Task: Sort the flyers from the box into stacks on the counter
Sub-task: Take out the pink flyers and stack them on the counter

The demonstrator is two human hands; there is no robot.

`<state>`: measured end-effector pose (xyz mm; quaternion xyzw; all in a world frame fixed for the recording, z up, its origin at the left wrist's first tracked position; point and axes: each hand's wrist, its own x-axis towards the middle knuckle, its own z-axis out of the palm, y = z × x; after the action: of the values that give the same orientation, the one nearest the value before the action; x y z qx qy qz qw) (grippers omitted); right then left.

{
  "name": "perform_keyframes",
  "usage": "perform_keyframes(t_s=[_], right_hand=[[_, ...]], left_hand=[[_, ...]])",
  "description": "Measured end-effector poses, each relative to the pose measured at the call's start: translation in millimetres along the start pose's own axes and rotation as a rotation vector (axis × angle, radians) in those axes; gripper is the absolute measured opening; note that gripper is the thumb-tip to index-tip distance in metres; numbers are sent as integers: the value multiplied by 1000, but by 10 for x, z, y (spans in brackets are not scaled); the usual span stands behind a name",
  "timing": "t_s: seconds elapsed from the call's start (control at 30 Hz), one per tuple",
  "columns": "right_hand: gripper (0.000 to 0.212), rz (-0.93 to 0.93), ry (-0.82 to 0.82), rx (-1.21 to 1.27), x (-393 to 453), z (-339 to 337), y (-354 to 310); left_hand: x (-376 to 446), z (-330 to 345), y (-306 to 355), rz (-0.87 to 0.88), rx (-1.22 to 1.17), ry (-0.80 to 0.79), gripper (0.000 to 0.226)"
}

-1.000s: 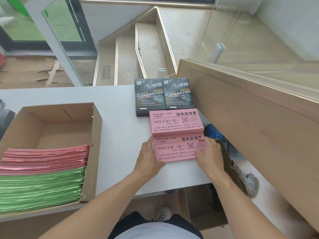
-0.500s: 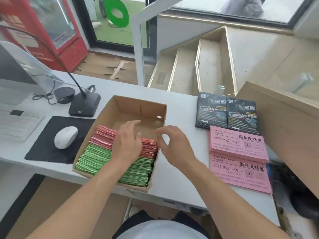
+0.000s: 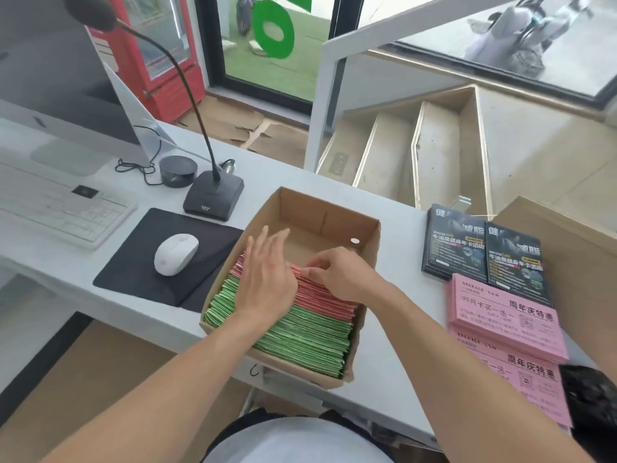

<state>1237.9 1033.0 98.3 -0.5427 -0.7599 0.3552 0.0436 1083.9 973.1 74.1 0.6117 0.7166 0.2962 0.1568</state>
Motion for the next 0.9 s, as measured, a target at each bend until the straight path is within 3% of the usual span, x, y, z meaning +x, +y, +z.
perform_keyframes(t_s=[0.23, 0.4, 0.57, 0.77, 0.9], right_hand=[[21, 36, -31, -35, 88, -38, -25], [30, 86, 104, -200, 148, -17, -67], [43, 97, -1, -298, 141, -36, -123], [48, 6, 332, -374, -40, -81, -68], [37, -229, 597, -109, -301, -369, 128]], left_hand=[[27, 28, -65, -13, -24, 13, 59], [29, 19, -72, -22, -58, 13, 65], [25, 14, -77, -40, -91, -17, 67], [4, -89, -62, -109, -441, 81, 58], [30, -213, -10, -291, -803, 196, 64]])
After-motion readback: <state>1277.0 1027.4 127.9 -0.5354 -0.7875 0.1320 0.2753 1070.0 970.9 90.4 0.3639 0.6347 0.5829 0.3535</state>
